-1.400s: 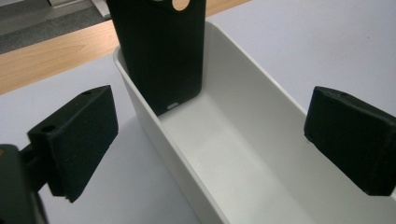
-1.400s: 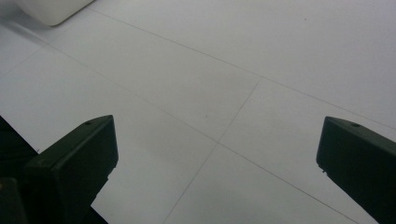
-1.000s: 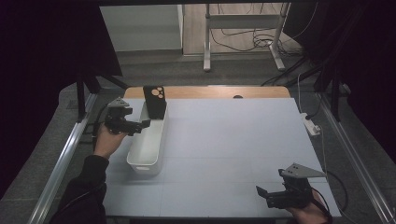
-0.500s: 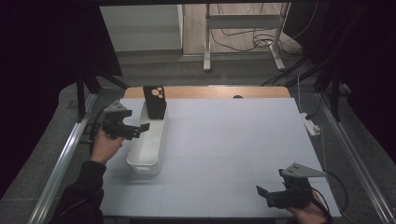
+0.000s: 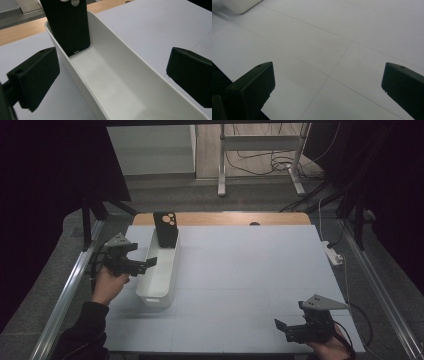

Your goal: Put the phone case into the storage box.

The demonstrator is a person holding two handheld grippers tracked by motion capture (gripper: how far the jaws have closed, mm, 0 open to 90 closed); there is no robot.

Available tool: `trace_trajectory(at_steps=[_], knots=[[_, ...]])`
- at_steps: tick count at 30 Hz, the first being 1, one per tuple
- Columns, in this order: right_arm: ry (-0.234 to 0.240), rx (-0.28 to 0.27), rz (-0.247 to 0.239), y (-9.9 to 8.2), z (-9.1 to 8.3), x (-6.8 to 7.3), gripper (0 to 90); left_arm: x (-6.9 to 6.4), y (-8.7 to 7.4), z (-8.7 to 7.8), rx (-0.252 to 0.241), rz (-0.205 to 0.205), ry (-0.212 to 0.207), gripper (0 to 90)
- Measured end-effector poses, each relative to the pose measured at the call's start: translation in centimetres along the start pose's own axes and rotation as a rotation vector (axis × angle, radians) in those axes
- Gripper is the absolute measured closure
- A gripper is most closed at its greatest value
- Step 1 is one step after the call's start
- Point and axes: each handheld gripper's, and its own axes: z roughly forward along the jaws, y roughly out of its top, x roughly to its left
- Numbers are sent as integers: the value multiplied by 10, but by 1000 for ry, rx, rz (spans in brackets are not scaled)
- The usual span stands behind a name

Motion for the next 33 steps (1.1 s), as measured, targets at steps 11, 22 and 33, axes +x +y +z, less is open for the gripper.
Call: trace_trajectory(at_steps=[11,22,33], knots=[[0,1,2,0,0,0,0,-16,-7,-10,12,16,7,0],[-2,2,2,0,0,0,0,-28,-13,-16,12,24,2,0],[-2,1,5,0,0,-1,0,-38,-25,-26,17,24,2,0]])
